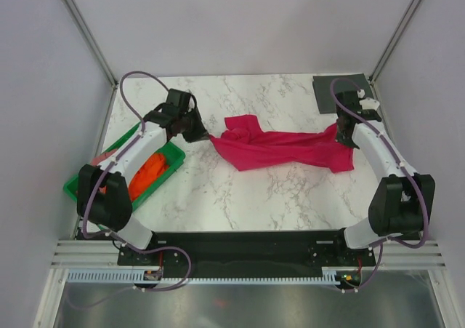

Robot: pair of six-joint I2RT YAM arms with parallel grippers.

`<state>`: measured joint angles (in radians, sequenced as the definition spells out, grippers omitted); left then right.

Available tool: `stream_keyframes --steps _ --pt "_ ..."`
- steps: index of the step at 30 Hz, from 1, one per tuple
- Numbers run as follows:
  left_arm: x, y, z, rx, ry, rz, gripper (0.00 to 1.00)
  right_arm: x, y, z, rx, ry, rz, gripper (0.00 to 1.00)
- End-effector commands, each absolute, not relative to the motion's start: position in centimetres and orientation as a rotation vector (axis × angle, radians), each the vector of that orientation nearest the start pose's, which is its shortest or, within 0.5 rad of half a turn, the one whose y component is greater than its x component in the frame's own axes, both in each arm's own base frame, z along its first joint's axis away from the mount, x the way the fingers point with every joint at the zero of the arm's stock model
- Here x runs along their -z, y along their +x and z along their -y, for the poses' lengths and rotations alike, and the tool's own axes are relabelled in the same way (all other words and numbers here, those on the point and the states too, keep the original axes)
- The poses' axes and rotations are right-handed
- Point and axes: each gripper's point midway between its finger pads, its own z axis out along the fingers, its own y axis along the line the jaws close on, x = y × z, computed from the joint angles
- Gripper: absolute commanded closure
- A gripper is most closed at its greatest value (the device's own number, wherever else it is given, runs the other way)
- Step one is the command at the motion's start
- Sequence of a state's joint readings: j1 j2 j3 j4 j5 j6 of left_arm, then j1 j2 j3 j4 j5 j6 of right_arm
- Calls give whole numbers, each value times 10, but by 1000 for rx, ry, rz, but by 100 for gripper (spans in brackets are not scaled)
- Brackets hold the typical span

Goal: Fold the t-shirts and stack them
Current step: Flatten the tshirt out

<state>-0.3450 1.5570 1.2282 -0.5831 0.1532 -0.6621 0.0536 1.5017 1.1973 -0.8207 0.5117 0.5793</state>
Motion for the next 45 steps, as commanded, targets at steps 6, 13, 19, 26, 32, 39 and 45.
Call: stream_keyframes --steps 6,13,19,26,32,39,45 --pt "-235 367 195 794 -286 -2284 98 -220 326 85 617 798 -2265 100" --pt "-96 264 168 702 -384 -2621 98 -135 283 52 611 609 -2541 100" --pt "-92 235 163 727 -345 -2619 49 -122 271 48 698 559 -2588 77" --pt "-128 269 206 670 -12 -2547 47 -135 297 0 263 581 -2564 63" --pt "-128 298 266 701 75 -2597 53 -134 300 -42 -59 561 -2512 62" --pt "-93 322 286 613 96 -2670 48 -124 309 -112 -419 227 -2482 55" --pt "-68 351 269 555 20 -2719 49 -117 316 -205 -769 -37 -2354 51"
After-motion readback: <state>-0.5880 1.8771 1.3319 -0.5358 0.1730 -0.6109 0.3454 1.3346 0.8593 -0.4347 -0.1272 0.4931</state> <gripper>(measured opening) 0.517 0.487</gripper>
